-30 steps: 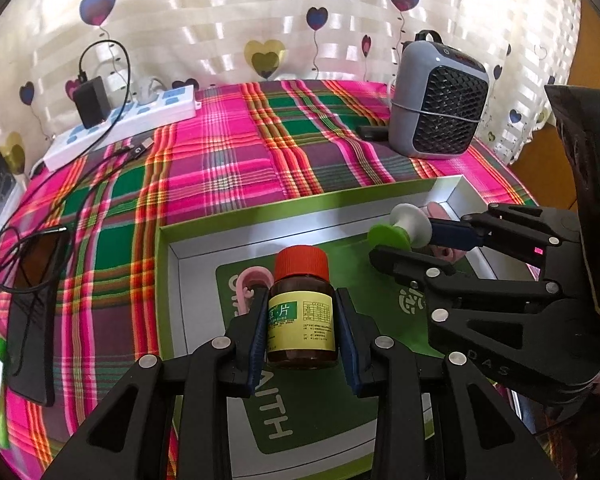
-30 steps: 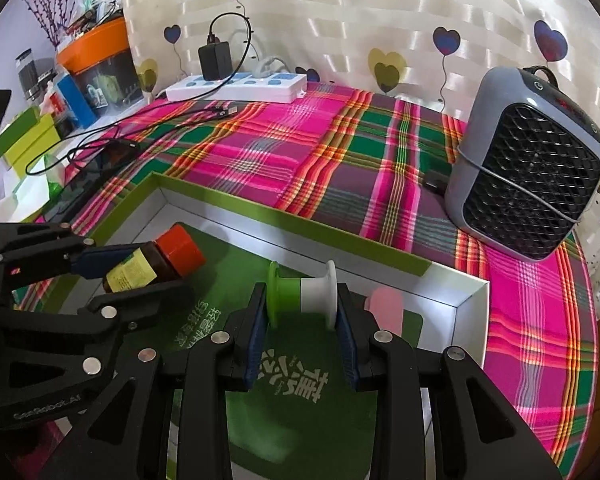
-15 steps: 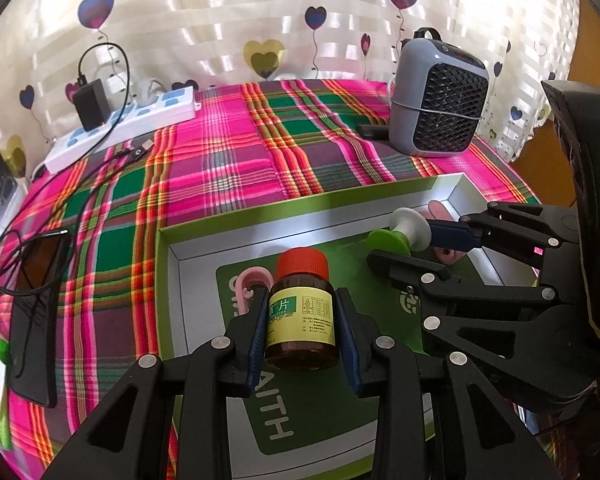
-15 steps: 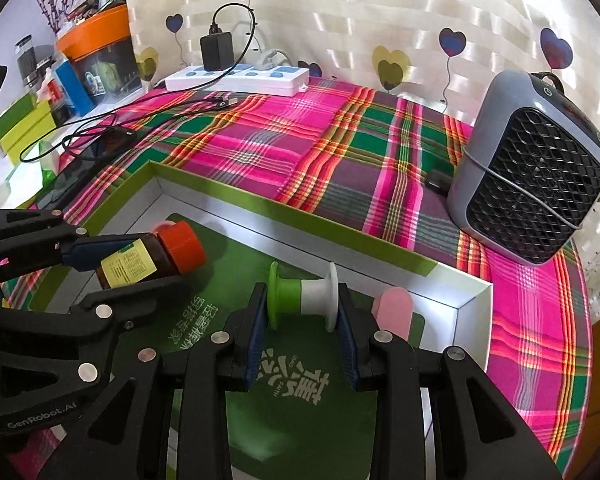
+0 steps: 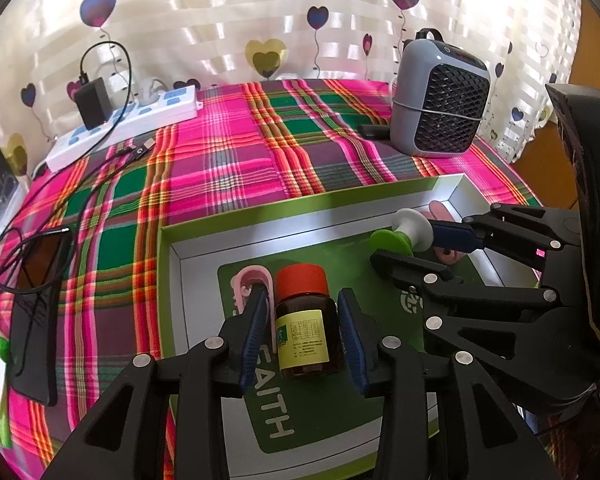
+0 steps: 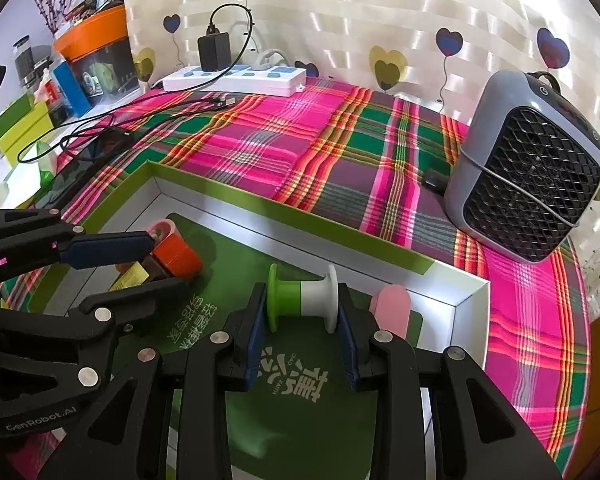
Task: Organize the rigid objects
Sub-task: 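Lower the bottle and spool onto the box floor and open both tools, then lift both tools out of the box and back away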
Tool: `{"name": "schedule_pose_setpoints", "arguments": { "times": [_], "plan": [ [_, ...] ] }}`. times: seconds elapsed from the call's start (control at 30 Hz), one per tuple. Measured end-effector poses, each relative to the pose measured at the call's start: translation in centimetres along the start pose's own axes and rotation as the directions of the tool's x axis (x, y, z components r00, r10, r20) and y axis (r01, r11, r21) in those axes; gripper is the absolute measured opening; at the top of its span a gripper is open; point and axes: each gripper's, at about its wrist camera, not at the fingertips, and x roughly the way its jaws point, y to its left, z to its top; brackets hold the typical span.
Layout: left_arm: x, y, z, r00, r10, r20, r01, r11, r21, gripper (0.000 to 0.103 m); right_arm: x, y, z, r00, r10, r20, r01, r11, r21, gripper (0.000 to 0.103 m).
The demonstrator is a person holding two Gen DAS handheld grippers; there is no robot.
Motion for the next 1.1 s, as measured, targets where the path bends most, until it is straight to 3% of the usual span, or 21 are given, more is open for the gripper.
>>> {"name": "schedule_pose_setpoints", "arguments": {
  "times": [0.27, 1.1],
  "plan": [
    [-0.2, 0.1, -0.1, 1.000, 0.004, -0.002, -0.004, 1.000, -0.005, 0.038, -0.3, -0.3, -0.1, 1.000, -0.002, 0.008, 0.001, 1.000, 0.014, 0.043],
    [-5.7, -0.4, -2.7, 0.997, -0.009, 0.082, 0.012, 0.999, -0.032, 0.038, -5.9, 1.4, -2.0, 0.990, -0.088, 0.108, 0.085, 0.996, 0.031, 0.044]
  ]
}}
